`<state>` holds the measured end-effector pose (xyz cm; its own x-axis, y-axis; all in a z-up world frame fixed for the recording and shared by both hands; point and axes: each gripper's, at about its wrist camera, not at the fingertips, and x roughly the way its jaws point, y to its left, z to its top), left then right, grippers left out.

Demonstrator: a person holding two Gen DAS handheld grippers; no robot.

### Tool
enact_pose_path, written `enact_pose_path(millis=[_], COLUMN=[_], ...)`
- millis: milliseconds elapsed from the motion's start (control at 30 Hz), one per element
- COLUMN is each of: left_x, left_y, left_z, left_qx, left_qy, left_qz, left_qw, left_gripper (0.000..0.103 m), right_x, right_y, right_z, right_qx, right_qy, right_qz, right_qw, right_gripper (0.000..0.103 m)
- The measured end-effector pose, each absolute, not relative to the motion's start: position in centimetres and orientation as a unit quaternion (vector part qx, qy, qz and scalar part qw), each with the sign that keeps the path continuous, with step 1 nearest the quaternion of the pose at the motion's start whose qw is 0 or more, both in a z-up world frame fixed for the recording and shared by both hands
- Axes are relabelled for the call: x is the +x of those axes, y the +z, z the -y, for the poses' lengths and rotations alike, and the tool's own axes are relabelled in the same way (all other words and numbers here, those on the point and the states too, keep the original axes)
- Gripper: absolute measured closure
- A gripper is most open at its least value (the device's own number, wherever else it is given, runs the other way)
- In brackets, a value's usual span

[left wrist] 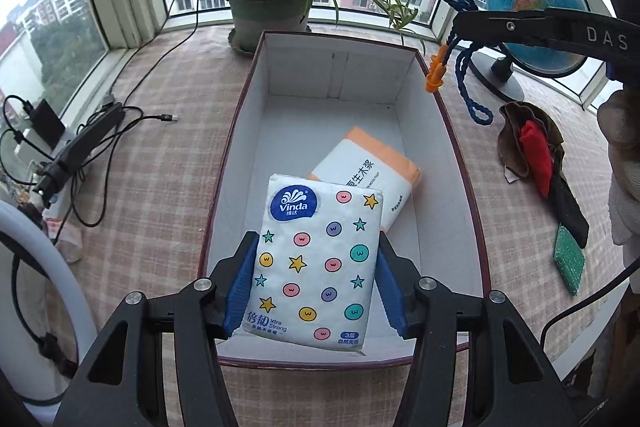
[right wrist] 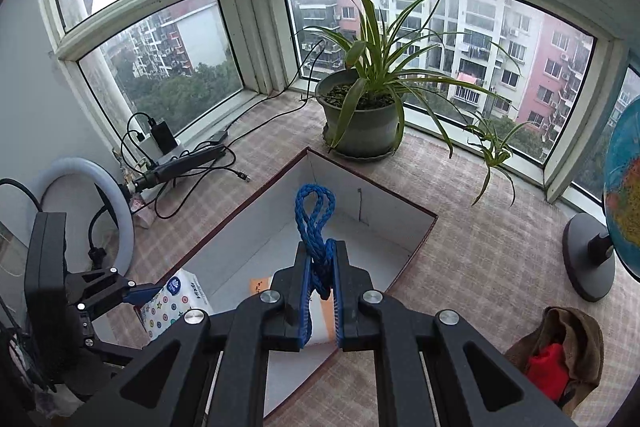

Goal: Organize soft objects
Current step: 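Carry both items into the box and open both grippers to release them, then move both grippers back from the box toward the black glove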

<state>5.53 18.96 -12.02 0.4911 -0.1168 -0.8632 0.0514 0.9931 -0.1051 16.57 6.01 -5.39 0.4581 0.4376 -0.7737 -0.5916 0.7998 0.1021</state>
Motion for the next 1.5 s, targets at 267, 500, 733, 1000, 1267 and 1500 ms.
enact_pose_path(millis=[267,500,733,1000,1267,1500], left_x=[6.3,6.9,6.6,4.9,3.2,2.9], left_y=[-11.6,-11.7,-11.4,-9.8,-7.2,-7.1], left_z=[-18.7,-19.9,-19.8,-19.2,-17.0,-12.4], left_qx=[-0.023,-0.046,-0.042,-0.077,-0.109,-0.067], left_qy=[-0.065,-0.061,-0.056,-0.108,-0.172,-0.184], left_qz=[-0.497,-0.499,-0.496,-0.483,-0.453,-0.459], left_qw=[0.865,0.863,0.865,0.865,0.868,0.867], left_gripper=[0.022,0.022,0.022,0.022,0.022,0.022], right_x=[18.3,17.4,17.6,16.8,12.9,9.2], right_y=[-6.8,-5.7,-5.9,-6.1,-6.2,-6.6], right_z=[-7.0,-7.2,-5.8,-1.0,5.8,13.1], right_qx=[-0.074,-0.088,-0.075,-0.031,-0.028,-0.029], right_qy=[0.318,0.324,0.312,0.284,0.247,0.190], right_qz=[-0.441,-0.411,-0.415,-0.426,-0.419,-0.409], right_qw=[0.836,0.847,0.851,0.859,0.874,0.892], right_gripper=[0.044,0.017,0.017,0.017,0.017,0.017])
